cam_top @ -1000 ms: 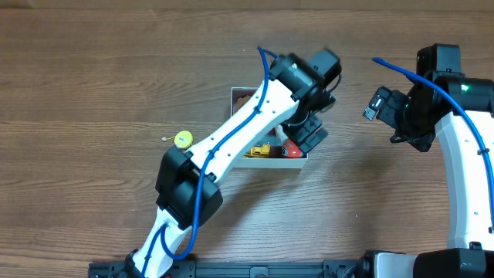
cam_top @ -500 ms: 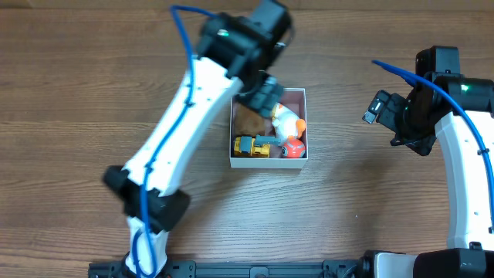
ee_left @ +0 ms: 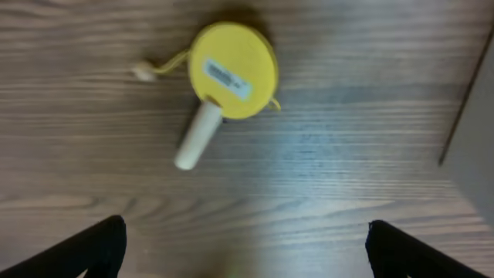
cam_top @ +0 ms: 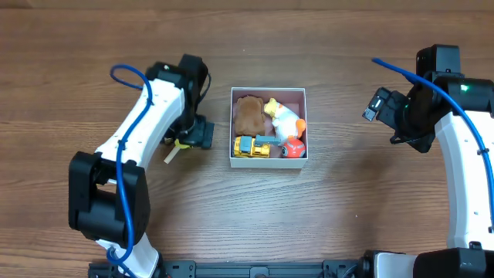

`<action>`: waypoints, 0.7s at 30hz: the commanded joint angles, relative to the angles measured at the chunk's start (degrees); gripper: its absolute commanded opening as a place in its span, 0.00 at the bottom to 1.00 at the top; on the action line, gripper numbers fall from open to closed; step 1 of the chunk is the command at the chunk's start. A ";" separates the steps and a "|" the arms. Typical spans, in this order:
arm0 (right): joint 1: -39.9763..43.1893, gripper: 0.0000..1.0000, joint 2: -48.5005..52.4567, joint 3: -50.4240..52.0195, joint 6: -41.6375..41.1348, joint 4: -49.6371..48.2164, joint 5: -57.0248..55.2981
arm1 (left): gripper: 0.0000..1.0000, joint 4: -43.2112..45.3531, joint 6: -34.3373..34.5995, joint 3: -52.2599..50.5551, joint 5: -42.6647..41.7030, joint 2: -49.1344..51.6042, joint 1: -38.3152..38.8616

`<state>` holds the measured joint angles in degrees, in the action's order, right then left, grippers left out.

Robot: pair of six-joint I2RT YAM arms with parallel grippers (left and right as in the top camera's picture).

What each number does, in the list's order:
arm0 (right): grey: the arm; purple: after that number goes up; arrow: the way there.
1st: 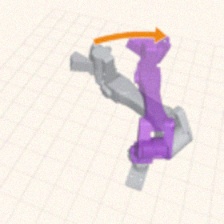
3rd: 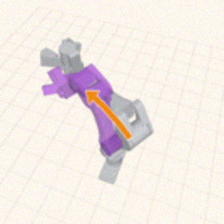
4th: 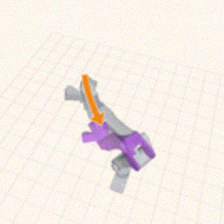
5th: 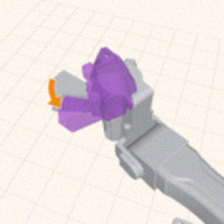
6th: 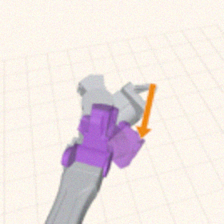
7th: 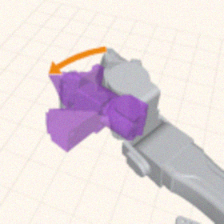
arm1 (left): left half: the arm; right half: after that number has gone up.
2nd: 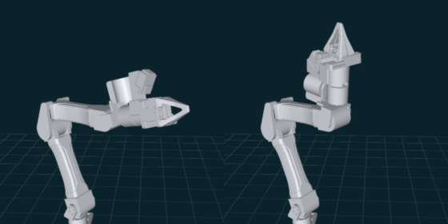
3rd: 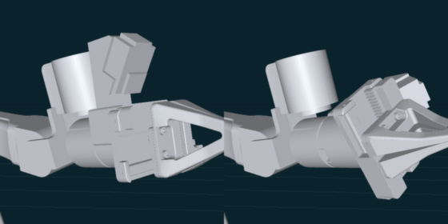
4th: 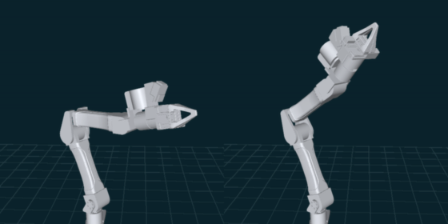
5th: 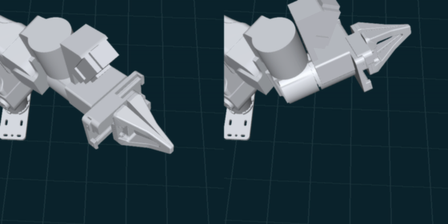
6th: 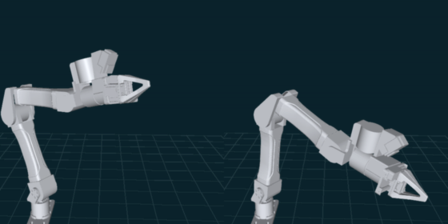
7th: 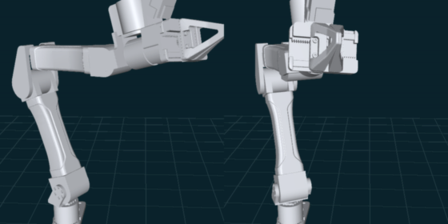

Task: Pack container
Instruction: 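Grasp the yellow paddle drum by its wooden handle with the left gripper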

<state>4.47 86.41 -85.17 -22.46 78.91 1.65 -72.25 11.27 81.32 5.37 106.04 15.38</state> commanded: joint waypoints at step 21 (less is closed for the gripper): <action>0.11 1.00 -0.24 -0.28 -0.04 -1.79 -0.07 | 0.79 15.93 -18.88 -13.27 0.90 -0.39 -5.14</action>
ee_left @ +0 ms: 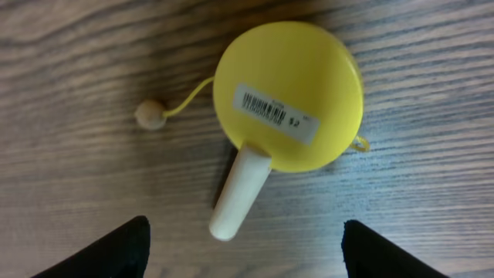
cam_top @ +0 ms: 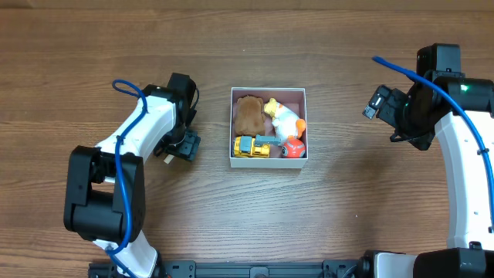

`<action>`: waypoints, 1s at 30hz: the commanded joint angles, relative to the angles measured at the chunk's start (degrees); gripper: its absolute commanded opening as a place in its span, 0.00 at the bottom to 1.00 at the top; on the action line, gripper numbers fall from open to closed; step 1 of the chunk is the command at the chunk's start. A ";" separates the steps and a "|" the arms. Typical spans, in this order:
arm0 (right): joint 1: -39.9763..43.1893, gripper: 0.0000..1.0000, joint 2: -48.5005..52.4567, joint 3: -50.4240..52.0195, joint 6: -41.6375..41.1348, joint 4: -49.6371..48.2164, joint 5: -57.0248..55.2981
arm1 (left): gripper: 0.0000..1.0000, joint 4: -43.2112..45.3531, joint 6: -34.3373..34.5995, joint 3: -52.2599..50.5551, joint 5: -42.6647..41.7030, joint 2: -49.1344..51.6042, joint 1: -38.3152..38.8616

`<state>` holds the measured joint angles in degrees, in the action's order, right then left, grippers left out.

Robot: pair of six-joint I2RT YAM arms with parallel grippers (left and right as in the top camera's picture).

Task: Pack container
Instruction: 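Grasp the yellow paddle drum by its wooden handle with the left gripper, then carry the paddle drum into the box and release it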

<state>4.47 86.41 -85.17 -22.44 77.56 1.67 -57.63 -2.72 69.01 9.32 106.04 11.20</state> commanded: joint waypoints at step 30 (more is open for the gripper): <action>0.11 1.00 -0.24 -0.28 -0.07 -1.84 -0.09 | 0.04 5.92 -7.54 -5.11 -4.48 -0.42 -2.21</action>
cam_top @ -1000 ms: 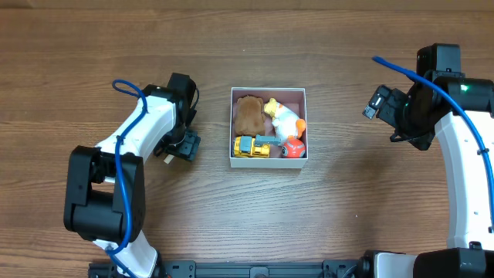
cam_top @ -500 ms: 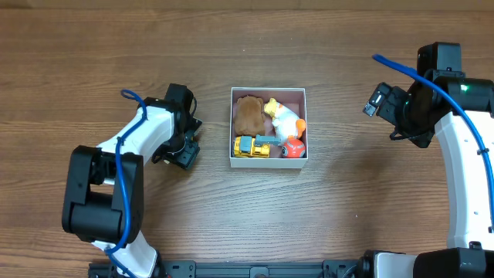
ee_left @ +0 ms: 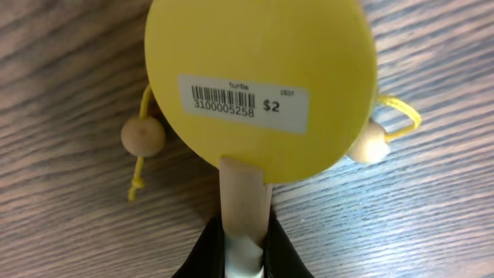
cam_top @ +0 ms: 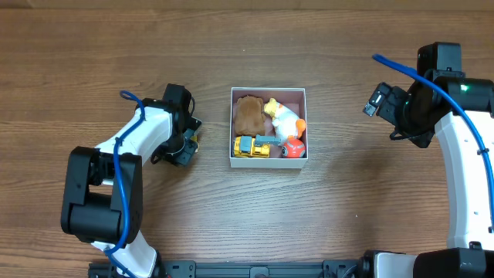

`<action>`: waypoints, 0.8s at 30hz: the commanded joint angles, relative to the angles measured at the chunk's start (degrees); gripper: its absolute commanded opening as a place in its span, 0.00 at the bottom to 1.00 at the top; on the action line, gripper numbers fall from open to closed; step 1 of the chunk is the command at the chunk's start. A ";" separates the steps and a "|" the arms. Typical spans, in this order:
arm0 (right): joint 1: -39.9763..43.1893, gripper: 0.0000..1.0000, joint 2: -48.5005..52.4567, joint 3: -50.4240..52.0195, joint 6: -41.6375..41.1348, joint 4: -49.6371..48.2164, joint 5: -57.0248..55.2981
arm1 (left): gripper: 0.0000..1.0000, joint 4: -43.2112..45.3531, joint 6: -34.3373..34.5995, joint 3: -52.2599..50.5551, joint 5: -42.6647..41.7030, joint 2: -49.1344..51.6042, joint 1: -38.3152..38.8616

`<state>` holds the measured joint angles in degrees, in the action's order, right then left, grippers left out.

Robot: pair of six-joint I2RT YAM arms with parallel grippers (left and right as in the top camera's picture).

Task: Pack container
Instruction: 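Carry the paddle drum into the box and release it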

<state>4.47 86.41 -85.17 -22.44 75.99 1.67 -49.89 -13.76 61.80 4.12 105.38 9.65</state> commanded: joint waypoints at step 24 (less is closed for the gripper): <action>0.11 1.00 -0.24 -0.28 -0.07 0.76 -0.68 | 0.04 -16.28 -10.34 44.72 -13.73 2.16 21.81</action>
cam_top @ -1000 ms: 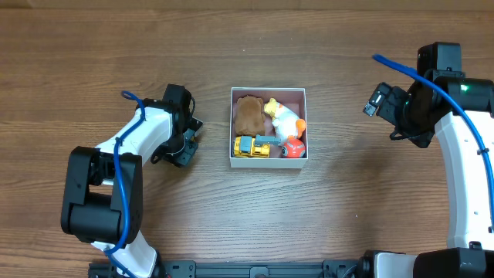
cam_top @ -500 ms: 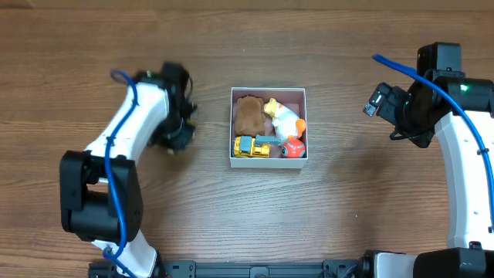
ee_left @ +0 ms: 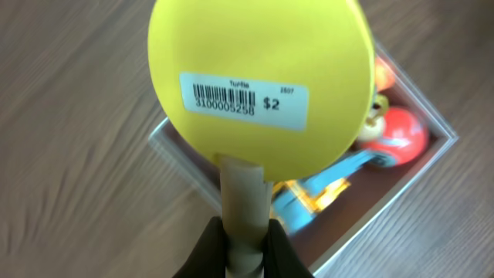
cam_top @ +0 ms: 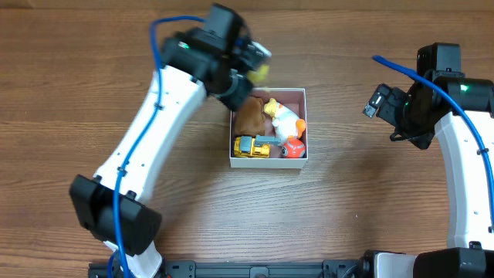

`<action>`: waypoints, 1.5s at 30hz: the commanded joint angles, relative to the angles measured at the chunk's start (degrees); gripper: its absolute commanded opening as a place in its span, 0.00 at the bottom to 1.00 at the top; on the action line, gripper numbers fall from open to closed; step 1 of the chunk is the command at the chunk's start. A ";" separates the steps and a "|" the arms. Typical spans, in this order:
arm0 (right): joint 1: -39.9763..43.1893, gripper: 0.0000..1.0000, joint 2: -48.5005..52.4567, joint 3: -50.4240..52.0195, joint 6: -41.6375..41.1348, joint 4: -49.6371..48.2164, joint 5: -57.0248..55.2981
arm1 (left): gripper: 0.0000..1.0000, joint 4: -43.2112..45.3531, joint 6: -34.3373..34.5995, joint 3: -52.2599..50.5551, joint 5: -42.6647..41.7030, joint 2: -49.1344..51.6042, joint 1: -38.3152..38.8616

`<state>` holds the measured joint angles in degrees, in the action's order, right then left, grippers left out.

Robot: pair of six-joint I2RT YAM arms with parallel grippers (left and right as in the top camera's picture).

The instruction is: Pack container

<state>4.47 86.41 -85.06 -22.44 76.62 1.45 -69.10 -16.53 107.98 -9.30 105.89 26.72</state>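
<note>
My left gripper (cam_top: 253, 60) is shut on the pale wooden handle (ee_left: 245, 202) of a yellow hand drum (ee_left: 261, 81) with a barcode sticker. It holds the drum in the air over the far left corner of the white box (cam_top: 269, 90). In the left wrist view the box rim (ee_left: 179, 157) lies below the drum. Inside the box are a brown plush (cam_top: 248, 114), a white and yellow duck (cam_top: 284, 117), a yellow and blue truck (cam_top: 253, 147) and a red toy (cam_top: 293, 145). My right gripper (cam_top: 380, 103) hangs over the table right of the box, with nothing seen in it.
Wooden table (cam_top: 363, 216) all round. The left arm (cam_top: 154, 131) stretches diagonally across the table's left half. The right arm (cam_top: 463, 154) stands along the right edge.
My left gripper, shut on the drum's handle on the table left of the box, now holds the drum in the air over the box's far left corner. The right arm has not moved.
My left gripper was open above the drum lying on the table left of the box. Then it was lower, its fingers on either side of the handle. Then it was shut on the handle, and now the drum is over the box.
</note>
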 commanded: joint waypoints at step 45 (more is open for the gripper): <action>0.11 1.00 -43.34 -5.95 16.96 3.13 15.78 | 1.00 -27.69 29.97 21.49 27.93 -24.06 -1.51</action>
<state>4.47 47.37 -90.45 -8.47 79.61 14.46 -96.55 8.80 129.88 16.75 87.26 27.22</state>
